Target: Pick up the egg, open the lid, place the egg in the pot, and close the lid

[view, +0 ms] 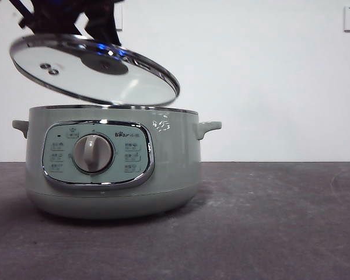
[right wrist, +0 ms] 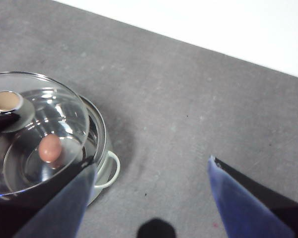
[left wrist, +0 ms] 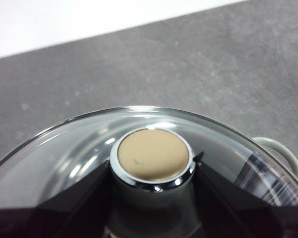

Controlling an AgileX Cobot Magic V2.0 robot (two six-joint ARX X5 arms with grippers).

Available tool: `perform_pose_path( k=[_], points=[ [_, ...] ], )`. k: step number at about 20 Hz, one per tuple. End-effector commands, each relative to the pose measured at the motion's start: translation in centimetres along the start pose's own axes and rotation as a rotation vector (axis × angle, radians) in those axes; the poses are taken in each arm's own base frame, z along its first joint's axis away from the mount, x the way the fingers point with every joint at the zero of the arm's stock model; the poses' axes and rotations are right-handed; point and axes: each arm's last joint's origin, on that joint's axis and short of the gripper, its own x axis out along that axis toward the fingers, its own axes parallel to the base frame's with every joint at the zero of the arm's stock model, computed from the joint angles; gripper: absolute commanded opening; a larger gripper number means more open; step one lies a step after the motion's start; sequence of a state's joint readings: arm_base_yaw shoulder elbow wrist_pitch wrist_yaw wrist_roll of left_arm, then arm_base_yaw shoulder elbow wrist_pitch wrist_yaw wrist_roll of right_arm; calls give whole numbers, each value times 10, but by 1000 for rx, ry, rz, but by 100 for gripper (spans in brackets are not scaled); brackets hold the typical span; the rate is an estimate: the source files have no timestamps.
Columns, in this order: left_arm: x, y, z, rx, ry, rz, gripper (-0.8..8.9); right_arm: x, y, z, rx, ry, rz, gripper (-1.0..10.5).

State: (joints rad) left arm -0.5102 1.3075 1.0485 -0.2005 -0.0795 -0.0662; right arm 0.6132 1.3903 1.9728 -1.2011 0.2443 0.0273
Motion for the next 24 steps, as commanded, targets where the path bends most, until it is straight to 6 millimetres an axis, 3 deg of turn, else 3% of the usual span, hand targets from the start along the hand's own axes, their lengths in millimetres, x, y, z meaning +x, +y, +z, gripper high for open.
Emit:
perform_pose_path(
  k=[1,12,24],
  points=[
    [7,-6,4,-14,-41,-27,-8,-2,-1,-1,22,0,-2,378],
    [35,-23,-12,15,33,-60,-8,-2,-2,-2,23,16,-6,378],
    [33,-21,-30,42,222,-44,31,-2,-2,-3,21,23,-6,378]
  ],
)
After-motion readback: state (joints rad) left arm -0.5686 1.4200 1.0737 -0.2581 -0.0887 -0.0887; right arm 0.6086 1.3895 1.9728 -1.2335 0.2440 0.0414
